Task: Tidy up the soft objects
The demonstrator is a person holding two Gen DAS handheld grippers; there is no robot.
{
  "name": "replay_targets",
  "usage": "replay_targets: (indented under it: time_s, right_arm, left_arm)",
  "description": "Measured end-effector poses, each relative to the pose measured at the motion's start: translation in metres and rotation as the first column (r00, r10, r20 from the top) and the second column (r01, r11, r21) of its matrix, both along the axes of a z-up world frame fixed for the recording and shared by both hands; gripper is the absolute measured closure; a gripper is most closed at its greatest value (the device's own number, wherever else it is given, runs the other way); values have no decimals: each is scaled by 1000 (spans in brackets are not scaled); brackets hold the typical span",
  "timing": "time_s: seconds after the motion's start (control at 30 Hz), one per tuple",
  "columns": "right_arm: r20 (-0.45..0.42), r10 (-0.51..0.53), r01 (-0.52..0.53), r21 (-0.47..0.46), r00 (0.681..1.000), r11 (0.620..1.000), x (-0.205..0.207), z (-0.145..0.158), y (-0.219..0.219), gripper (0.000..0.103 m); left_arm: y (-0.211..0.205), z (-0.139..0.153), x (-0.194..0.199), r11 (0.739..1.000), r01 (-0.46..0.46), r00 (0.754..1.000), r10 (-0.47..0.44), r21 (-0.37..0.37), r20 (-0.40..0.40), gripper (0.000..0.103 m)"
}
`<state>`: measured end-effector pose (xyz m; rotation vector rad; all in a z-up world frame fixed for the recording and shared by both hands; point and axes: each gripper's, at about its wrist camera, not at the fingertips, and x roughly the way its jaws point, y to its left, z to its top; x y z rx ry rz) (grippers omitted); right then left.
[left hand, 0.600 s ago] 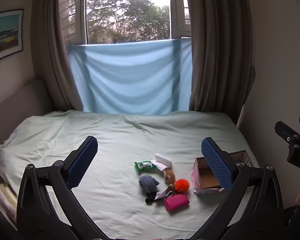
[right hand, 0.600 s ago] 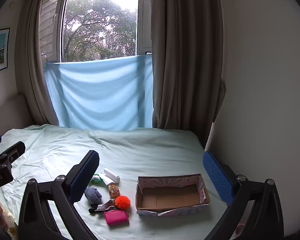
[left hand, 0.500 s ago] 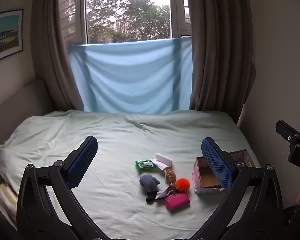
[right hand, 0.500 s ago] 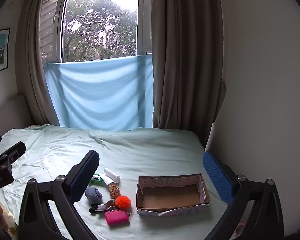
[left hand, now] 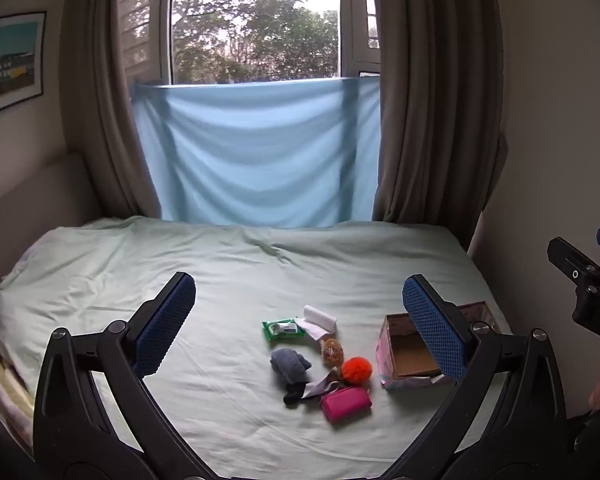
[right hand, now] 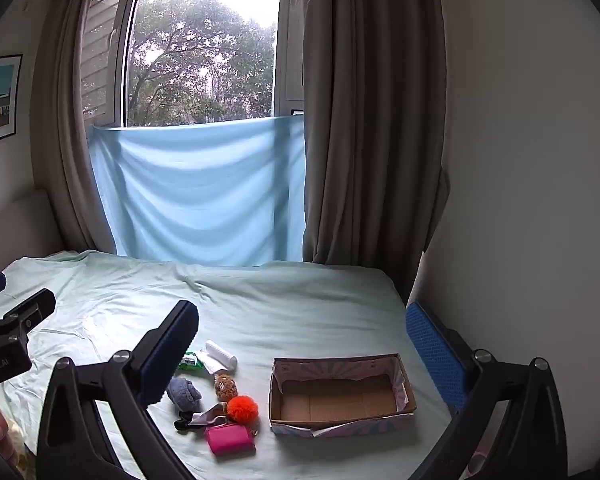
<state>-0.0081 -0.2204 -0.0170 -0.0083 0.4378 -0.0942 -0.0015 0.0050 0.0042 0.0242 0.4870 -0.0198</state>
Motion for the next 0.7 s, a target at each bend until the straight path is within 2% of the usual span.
replay_targets:
  time_s: [0.7]
  right_arm:
    - [-2,4,-4,-5,1000,1000,-2,1,5,0]
  left_arm:
    - [-1,-2,3,1000,10,1000,-10,-8,-3,0]
